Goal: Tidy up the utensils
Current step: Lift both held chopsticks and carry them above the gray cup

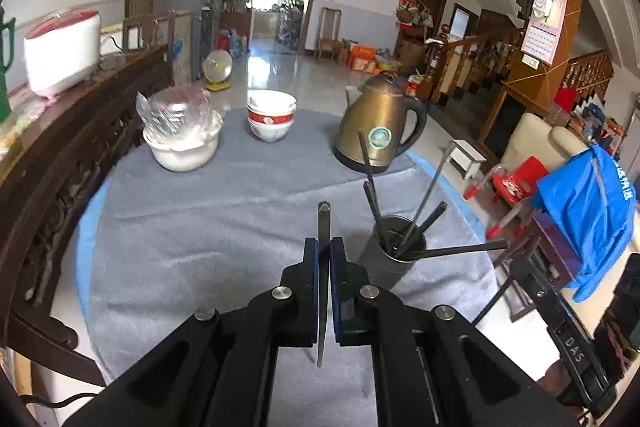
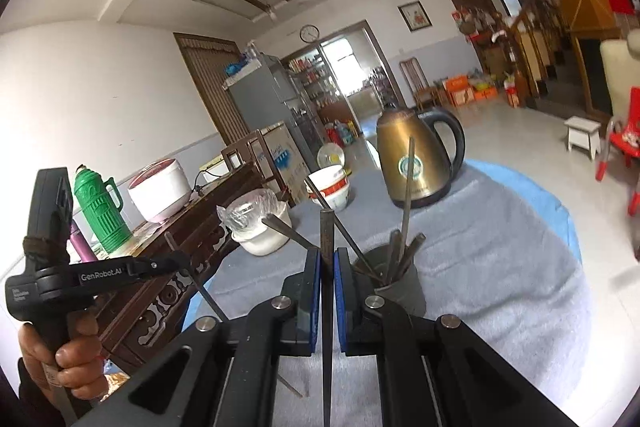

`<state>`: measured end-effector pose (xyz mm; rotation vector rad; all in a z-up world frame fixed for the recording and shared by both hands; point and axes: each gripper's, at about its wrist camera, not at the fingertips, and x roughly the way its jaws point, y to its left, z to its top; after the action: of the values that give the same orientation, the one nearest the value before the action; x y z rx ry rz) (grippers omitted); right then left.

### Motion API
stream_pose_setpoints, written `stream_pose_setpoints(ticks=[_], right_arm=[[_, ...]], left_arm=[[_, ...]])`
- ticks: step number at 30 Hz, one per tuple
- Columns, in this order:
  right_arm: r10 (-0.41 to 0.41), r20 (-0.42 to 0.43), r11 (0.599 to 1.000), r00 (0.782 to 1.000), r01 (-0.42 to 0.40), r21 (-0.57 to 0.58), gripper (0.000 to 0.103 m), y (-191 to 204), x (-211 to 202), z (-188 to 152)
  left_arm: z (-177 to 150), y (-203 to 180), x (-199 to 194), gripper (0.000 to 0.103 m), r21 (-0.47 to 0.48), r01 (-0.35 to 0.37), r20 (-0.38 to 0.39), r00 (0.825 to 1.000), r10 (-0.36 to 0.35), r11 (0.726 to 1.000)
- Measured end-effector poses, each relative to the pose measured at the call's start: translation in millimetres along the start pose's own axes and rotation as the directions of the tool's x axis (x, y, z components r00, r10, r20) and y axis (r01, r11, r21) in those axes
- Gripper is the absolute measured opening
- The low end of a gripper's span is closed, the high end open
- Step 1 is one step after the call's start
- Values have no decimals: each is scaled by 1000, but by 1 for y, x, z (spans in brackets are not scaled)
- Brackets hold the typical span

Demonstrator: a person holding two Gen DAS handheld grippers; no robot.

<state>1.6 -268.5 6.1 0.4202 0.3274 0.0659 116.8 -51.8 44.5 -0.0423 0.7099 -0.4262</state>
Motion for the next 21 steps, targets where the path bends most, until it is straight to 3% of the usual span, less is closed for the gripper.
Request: stream_pose_setpoints(ticks=[11, 21], right_arm=[[4, 5, 1000, 1000, -4, 1, 7, 5, 1, 0], [12, 52, 1000, 999, -11, -19, 7, 9, -7, 16]], left_arm=[[-4, -16, -3, 6, 64, -133, 54, 990, 130, 989], [0, -31, -17, 6, 106, -188, 114, 978, 176, 976]])
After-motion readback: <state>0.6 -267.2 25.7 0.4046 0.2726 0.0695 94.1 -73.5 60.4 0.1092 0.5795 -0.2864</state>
